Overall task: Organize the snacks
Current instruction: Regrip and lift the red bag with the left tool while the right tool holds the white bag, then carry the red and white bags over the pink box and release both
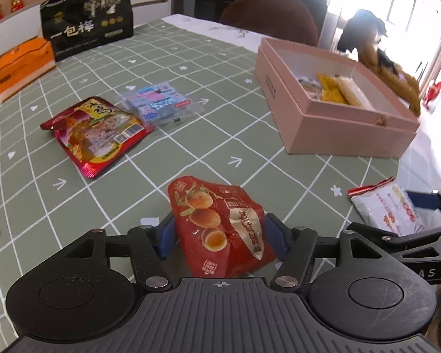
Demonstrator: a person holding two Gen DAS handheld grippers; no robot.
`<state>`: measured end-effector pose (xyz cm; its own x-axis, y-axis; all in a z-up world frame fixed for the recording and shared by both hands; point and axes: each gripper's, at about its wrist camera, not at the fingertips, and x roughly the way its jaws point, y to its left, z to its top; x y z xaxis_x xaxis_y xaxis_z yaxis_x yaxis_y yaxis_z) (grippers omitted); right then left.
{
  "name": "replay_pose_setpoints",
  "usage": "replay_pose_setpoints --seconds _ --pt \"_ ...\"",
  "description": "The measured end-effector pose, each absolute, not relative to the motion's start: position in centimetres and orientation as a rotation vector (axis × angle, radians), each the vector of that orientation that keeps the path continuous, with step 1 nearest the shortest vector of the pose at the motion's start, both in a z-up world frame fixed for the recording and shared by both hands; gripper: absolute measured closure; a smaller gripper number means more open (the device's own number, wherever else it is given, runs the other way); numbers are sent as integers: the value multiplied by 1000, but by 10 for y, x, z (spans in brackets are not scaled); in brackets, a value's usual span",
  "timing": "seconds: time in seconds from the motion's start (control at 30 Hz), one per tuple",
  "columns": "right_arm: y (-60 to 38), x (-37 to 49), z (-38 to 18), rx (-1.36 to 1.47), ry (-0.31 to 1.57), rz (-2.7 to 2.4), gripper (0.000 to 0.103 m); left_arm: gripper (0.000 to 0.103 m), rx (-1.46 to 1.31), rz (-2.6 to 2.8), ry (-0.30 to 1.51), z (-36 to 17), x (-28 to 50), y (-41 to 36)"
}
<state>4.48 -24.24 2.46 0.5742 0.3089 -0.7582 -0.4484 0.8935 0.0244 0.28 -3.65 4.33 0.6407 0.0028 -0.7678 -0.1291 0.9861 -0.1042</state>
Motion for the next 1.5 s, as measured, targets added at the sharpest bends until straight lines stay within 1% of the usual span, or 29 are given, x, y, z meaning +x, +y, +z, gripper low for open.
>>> replay_pose_setpoints --seconds 0.13,0.23,0.3,0.37,0.4,0.43,0.47,0.53,0.6,0.73,0.77,1.0,1.1,1.23,1.33,1.4,1.47,1.5 --pt "-242 40 23 -159 839 408 0 42 -198 76 881 46 3 -32" --pt "-242 40 24 -158 850 398 0 51 -215 83 874 48 1 -31" --pt "-242 44 26 -173 868 420 0 55 -210 89 870 51 1 -33" --pt "-243 46 27 -191 888 450 0 66 -197 91 853 56 0 -34" --pt "-244 47 28 -197 901 456 2 71 -192 88 837 60 -1 -36" --pt "-245 47 29 -201 909 457 9 73 -189 82 826 63 -2 -38" --pt "-247 46 31 -203 910 459 17 74 -181 76 820 65 -2 -40" --pt "-249 44 36 -216 914 478 26 74 -167 63 812 66 -3 -44" --pt "-249 45 39 -229 945 502 27 72 -177 61 824 62 -2 -45" --pt "-247 44 41 -266 956 517 27 55 -226 50 878 51 2 -38" --pt "-247 44 41 -265 957 516 27 54 -240 49 884 48 1 -37" --pt "-246 41 39 -244 947 505 26 53 -199 43 903 50 7 -45" --pt "-246 39 38 -240 931 494 25 53 -275 21 906 47 6 -40" --pt "-244 39 36 -225 916 473 19 54 -269 0 885 45 -2 -47" --pt "-244 40 35 -213 909 459 18 61 -283 -25 853 44 -7 -51" --pt "-244 37 35 -208 903 461 25 63 -301 -26 836 43 -10 -51" --pt "-244 34 37 -219 901 475 27 72 -288 -28 811 47 -12 -55" --pt "-244 33 38 -226 904 482 27 75 -270 -34 793 51 -13 -58"
